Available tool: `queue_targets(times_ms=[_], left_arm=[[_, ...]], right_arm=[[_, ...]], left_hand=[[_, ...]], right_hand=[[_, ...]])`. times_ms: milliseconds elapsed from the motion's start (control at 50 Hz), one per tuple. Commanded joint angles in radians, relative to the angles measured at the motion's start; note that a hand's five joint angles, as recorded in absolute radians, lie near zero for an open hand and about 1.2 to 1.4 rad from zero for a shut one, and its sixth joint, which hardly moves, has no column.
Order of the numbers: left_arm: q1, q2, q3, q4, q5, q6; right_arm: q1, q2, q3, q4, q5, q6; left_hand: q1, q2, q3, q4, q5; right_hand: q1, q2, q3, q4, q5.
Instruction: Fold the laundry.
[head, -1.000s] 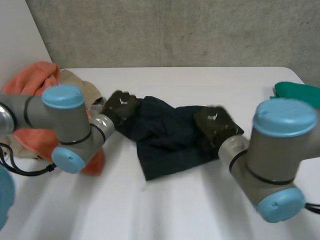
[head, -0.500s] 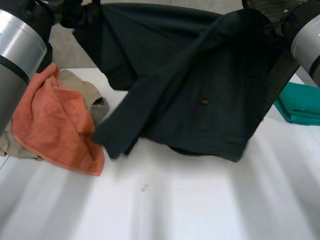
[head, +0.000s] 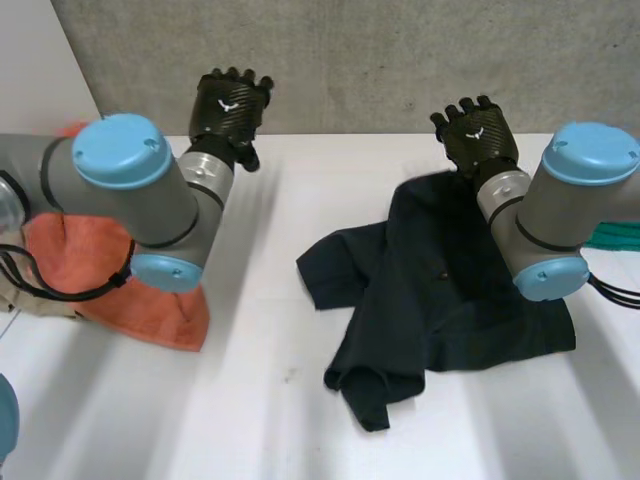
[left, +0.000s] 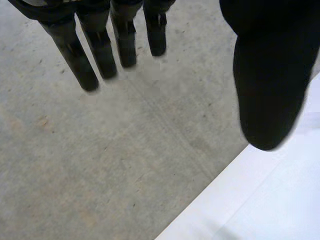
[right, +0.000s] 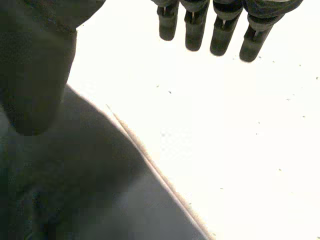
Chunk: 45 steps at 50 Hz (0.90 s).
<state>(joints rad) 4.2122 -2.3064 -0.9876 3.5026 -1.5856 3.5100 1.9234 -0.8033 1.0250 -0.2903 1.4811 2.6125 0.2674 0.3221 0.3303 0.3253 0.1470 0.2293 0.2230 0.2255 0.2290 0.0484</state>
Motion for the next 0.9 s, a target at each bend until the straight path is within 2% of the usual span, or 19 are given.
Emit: queue_targets(times_ms=[20,120,180,280,380,520,640,760,780,820,860,880,900], left_arm=[[-0.069,0.149,-0.158,0.001,0.004,0.001],[-0.119,0.274,-0.301,-0.039,0.004,-0.002],[-0.185,0.334,-0.377,-0.108,0.004,-0.009],[-0.291,0.404,-0.488,-0.232,0.006,-0.048],[-0.403,0.417,-0.540,-0.264,0.004,-0.095],[-0.520,0.358,-0.569,-0.235,-0.004,-0.100],[-0.540,0.265,-0.563,-0.162,-0.059,-0.085],[-0.538,0.165,-0.534,-0.125,-0.166,-0.059],[-0.538,0.154,-0.528,-0.122,-0.186,-0.056],[-0.534,0.137,-0.513,-0.120,-0.232,-0.043],[-0.525,0.133,-0.508,-0.119,-0.252,-0.029],[-0.518,0.133,-0.508,-0.119,-0.258,-0.023],[-0.503,0.133,-0.508,-0.119,-0.263,-0.007]], right_arm=[[-0.009,-0.141,0.061,0.034,0.024,0.000],[-0.059,-0.290,0.168,0.153,0.007,-0.008],[-0.083,-0.347,0.207,0.249,-0.018,-0.009],[-0.161,-0.451,0.297,0.505,-0.108,-0.026],[-0.236,-0.508,0.414,0.615,-0.176,-0.110],[-0.277,-0.544,0.630,0.560,-0.211,-0.253],[-0.316,-0.554,0.785,0.384,-0.234,-0.272],[-0.327,-0.547,0.863,0.255,-0.271,-0.273],[-0.328,-0.545,0.869,0.240,-0.275,-0.273],[-0.333,-0.540,0.882,0.197,-0.294,-0.269],[-0.334,-0.534,0.886,0.171,-0.311,-0.269],[-0.334,-0.524,0.888,0.148,-0.324,-0.267],[-0.333,-0.521,0.888,0.139,-0.329,-0.266]], left_hand=[[-0.019,-0.073,-0.082,-0.077,-0.073],[-0.013,-0.067,-0.076,-0.071,-0.067],[-0.016,-0.070,-0.079,-0.074,-0.070],[-0.010,-0.065,-0.073,-0.068,-0.064],[0.005,-0.050,-0.058,-0.053,-0.049],[0.125,0.070,0.062,0.067,0.071],[0.181,0.126,0.118,0.123,0.127],[0.131,0.076,0.068,0.073,0.077],[0.131,0.076,0.068,0.073,0.077],[0.128,0.073,0.065,0.070,0.074],[0.125,0.071,0.062,0.067,0.071],[0.128,0.073,0.065,0.070,0.074],[0.131,0.076,0.068,0.073,0.077]], right_hand=[[-0.055,-0.048,-0.051,-0.054,-0.048],[-0.055,-0.048,-0.051,-0.054,-0.048],[-0.055,-0.048,-0.051,-0.054,-0.048],[-0.055,-0.048,-0.051,-0.054,-0.048],[-0.055,-0.048,-0.051,-0.054,-0.048],[0.011,0.018,0.015,0.012,0.018],[0.064,0.070,0.068,0.064,0.070],[0.099,0.105,0.103,0.099,0.105],[0.146,0.152,0.150,0.146,0.152],[0.412,0.419,0.416,0.413,0.419],[0.816,0.823,0.820,0.817,0.823],[1.163,1.170,1.167,1.164,1.170],[1.167,1.173,1.171,1.167,1.173]])
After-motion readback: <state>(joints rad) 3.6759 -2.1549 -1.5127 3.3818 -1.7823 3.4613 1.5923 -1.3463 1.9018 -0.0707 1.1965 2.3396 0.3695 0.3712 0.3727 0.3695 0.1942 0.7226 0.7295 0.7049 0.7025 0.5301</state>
